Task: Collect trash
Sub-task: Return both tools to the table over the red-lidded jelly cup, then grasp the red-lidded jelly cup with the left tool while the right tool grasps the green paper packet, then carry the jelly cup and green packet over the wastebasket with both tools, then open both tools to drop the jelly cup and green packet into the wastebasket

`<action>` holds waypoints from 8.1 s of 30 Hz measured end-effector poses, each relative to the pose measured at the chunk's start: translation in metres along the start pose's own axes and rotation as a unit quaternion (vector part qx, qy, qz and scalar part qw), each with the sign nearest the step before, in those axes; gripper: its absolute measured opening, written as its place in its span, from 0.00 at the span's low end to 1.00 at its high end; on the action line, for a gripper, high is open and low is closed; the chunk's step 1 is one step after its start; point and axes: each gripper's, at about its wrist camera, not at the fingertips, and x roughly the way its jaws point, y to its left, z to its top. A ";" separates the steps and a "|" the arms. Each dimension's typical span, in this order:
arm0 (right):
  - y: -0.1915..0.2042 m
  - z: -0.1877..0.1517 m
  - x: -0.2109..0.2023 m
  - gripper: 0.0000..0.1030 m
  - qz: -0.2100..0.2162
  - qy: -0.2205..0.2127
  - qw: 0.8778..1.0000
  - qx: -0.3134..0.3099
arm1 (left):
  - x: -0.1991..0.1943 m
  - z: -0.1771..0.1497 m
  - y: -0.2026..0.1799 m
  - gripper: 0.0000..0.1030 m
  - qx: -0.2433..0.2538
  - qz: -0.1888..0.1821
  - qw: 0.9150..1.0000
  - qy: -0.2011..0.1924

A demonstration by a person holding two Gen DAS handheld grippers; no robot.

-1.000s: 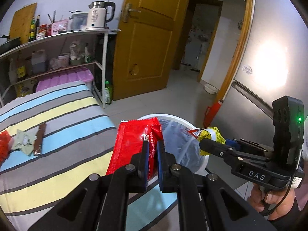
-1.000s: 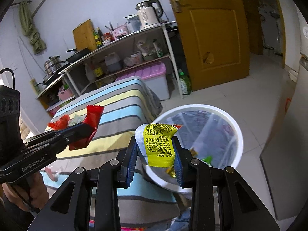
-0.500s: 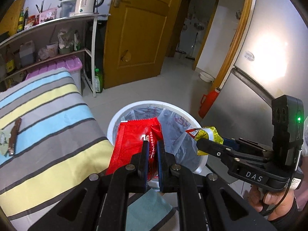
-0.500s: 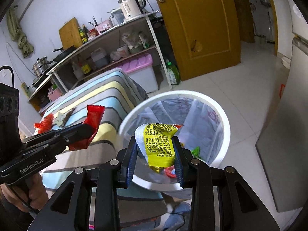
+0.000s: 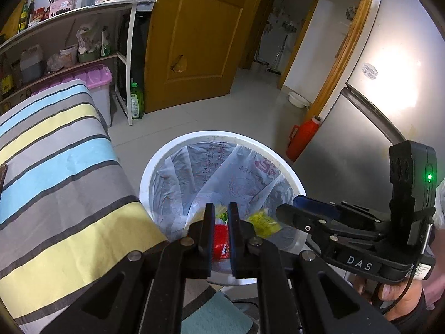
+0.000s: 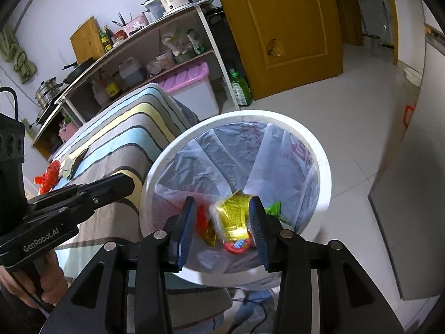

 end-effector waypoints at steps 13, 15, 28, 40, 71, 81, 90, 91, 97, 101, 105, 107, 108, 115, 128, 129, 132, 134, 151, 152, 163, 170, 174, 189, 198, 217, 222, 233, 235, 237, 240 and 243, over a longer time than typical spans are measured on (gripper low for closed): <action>0.025 -0.001 -0.049 0.45 0.015 -0.061 0.998 -0.027 | -0.048 -0.010 0.003 0.09 -0.004 0.014 0.999 -0.051; 0.035 -0.003 -0.059 0.45 0.022 -0.073 0.996 -0.037 | -0.062 -0.015 0.005 0.09 -0.006 0.019 0.998 -0.062; 0.108 -0.027 -0.098 0.45 0.075 -0.115 0.986 -0.099 | -0.146 -0.056 0.024 0.09 -0.027 0.056 0.991 -0.121; 0.162 -0.044 -0.094 0.45 0.112 -0.102 0.979 -0.137 | -0.201 -0.104 0.062 0.28 -0.056 0.119 0.978 -0.161; 0.220 -0.051 -0.043 0.45 0.139 -0.042 0.971 -0.192 | -0.173 -0.169 0.139 0.44 -0.125 0.156 0.975 -0.097; 0.259 -0.032 -0.005 0.45 0.154 -0.022 0.962 -0.224 | -0.200 -0.161 0.159 0.44 -0.139 0.164 0.967 -0.139; 0.321 -0.010 0.055 0.47 0.166 0.005 0.938 -0.304 | -0.219 -0.155 0.192 0.44 -0.157 0.182 0.957 -0.162; 0.325 -0.008 0.060 0.48 0.165 0.007 0.936 -0.311 | -0.221 -0.154 0.196 0.44 -0.159 0.183 0.956 -0.164; 0.352 0.013 0.111 0.54 0.161 0.025 0.924 -0.346 | -0.228 -0.150 0.216 0.44 -0.168 0.187 0.952 -0.176; 0.365 0.023 0.137 0.55 0.156 0.039 0.914 -0.373 | -0.231 -0.147 0.224 0.44 -0.169 0.186 0.951 -0.181; 0.373 0.033 0.163 0.59 0.161 0.059 0.903 -0.394 | -0.231 -0.147 0.230 0.44 -0.174 0.182 0.950 -0.183; 0.375 0.035 0.174 0.59 0.162 0.074 0.896 -0.407 | -0.230 -0.147 0.233 0.44 -0.177 0.180 0.950 -0.183; 0.376 0.035 0.179 0.59 0.161 0.082 0.893 -0.413 | -0.229 -0.147 0.234 0.44 -0.178 0.179 0.950 -0.182; 0.374 0.033 0.189 0.59 0.164 0.111 0.886 -0.419 | -0.225 -0.147 0.238 0.44 -0.185 0.176 0.951 -0.177; 0.373 0.022 0.166 0.29 0.170 0.111 0.901 -0.384 | -0.226 -0.146 0.233 0.44 -0.189 0.181 0.949 -0.175; 0.372 0.021 0.163 0.29 0.171 0.110 0.901 -0.383 | -0.227 -0.146 0.232 0.44 -0.188 0.181 0.949 -0.175; 0.369 0.018 0.152 0.29 0.175 0.104 0.904 -0.377 | -0.229 -0.146 0.230 0.44 -0.186 0.183 0.949 -0.177; 0.366 0.018 0.144 0.29 0.179 0.099 0.906 -0.371 | -0.231 -0.146 0.227 0.44 -0.185 0.184 0.949 -0.178; 0.298 0.007 0.033 0.29 0.172 0.018 0.940 -0.293 | -0.224 -0.122 0.176 0.44 -0.142 0.173 0.958 -0.179; 0.292 0.006 0.027 0.29 0.169 0.014 0.943 -0.287 | -0.222 -0.121 0.172 0.44 -0.139 0.172 0.959 -0.178; 0.237 -0.004 -0.024 0.29 0.141 -0.021 0.959 -0.245 | -0.203 -0.094 0.123 0.44 -0.096 0.143 0.970 -0.170; 0.196 0.000 -0.046 0.29 0.120 -0.045 0.968 -0.214 | -0.183 -0.072 0.092 0.44 -0.068 0.124 0.977 -0.161; 0.172 0.001 -0.057 0.29 0.102 -0.057 0.973 -0.197 | -0.168 -0.059 0.076 0.44 -0.054 0.114 0.980 -0.155; 0.088 0.008 -0.062 0.29 0.015 -0.080 0.989 -0.122 | -0.097 -0.017 0.020 0.44 -0.009 0.074 0.988 -0.132; 0.052 0.010 -0.043 0.30 -0.011 -0.062 0.994 -0.090 | -0.053 -0.007 0.008 0.44 -0.009 0.051 0.994 -0.096; 0.014 0.011 -0.014 0.49 -0.032 -0.036 0.997 -0.055 | -0.003 0.010 0.009 0.58 -0.018 0.028 0.998 -0.056; 0.016 0.012 -0.017 0.50 -0.033 -0.040 0.997 -0.058 | -0.008 0.008 0.010 0.58 -0.018 0.026 0.998 -0.062; 0.043 0.010 -0.047 0.50 -0.021 -0.066 0.995 -0.074 | -0.048 -0.003 0.012 0.58 -0.019 0.033 0.994 -0.098; 0.051 0.008 -0.054 0.50 -0.016 -0.071 0.994 -0.081 | -0.059 -0.007 0.015 0.58 -0.023 0.037 0.993 -0.106; 0.060 0.008 -0.058 0.50 -0.011 -0.075 0.993 -0.088 | -0.069 -0.009 0.018 0.58 -0.026 0.043 0.992 -0.113; 0.075 0.005 -0.065 0.50 -0.003 -0.080 0.992 -0.099 | -0.084 -0.015 0.023 0.58 -0.031 0.052 0.990 -0.124; 0.090 0.002 -0.070 0.50 0.003 -0.082 0.991 -0.109 | -0.099 -0.023 0.027 0.58 -0.036 0.061 0.988 -0.137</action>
